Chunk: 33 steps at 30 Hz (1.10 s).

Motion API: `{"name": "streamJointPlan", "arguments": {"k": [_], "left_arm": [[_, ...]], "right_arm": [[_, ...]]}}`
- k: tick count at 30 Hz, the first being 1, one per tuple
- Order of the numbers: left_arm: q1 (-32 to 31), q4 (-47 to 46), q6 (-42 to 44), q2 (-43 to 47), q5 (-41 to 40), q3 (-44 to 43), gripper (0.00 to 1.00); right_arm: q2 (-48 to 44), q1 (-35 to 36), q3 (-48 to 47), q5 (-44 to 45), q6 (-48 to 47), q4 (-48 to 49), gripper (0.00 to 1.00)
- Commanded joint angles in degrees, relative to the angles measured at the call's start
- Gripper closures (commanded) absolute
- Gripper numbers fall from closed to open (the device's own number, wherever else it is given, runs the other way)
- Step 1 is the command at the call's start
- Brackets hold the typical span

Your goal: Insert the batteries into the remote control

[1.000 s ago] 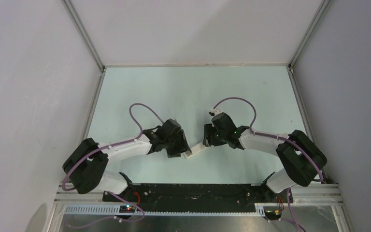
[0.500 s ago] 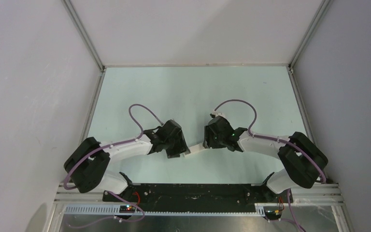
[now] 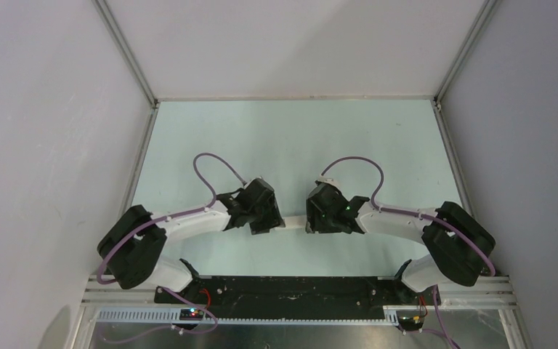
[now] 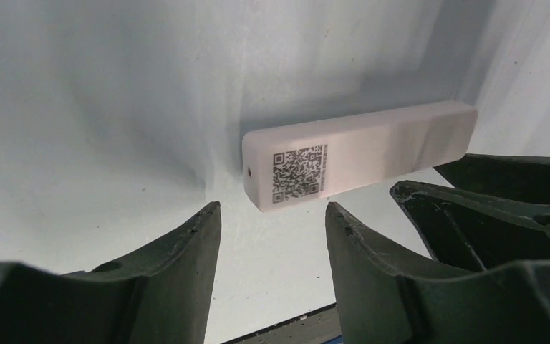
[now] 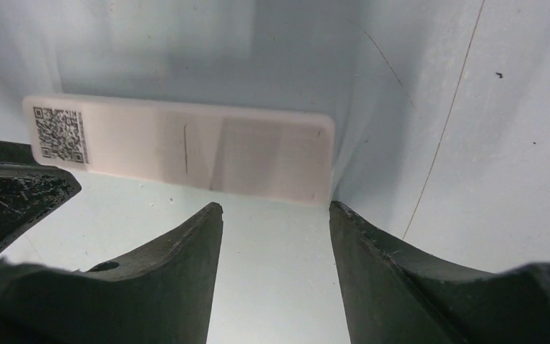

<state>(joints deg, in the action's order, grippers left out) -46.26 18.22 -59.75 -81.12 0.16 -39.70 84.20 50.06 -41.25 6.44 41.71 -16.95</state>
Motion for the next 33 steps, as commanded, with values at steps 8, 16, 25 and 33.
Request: {"name": "streamJointPlan", "arguments": {"k": [8, 16, 25, 33], "left_arm": [[-0.19, 2.56, 5.48, -3.38, -4.38, -5.97, 0.41], [-0.23, 3.64, 5.99, -4.49, -4.84, -6.71, 0.41], [-0.21, 3.83, 5.77, -5.10, -3.98, -6.37, 0.46], [-0.19, 3.87, 5.69, -4.89, -3.48, -5.91, 0.47]], "right_arm": [[2.39, -1.87, -2.56, 4.99, -4.80, -10.69, 0.37], [-1.68, -4.61, -3.33, 1.19, -6.86, -9.75, 0.35], [0.91, -4.85, -6.09, 0.90, -9.99, -7.87, 0.40], [-0.30, -4.97, -7.85, -1.21, -10.59, -6.95, 0.36]]}}
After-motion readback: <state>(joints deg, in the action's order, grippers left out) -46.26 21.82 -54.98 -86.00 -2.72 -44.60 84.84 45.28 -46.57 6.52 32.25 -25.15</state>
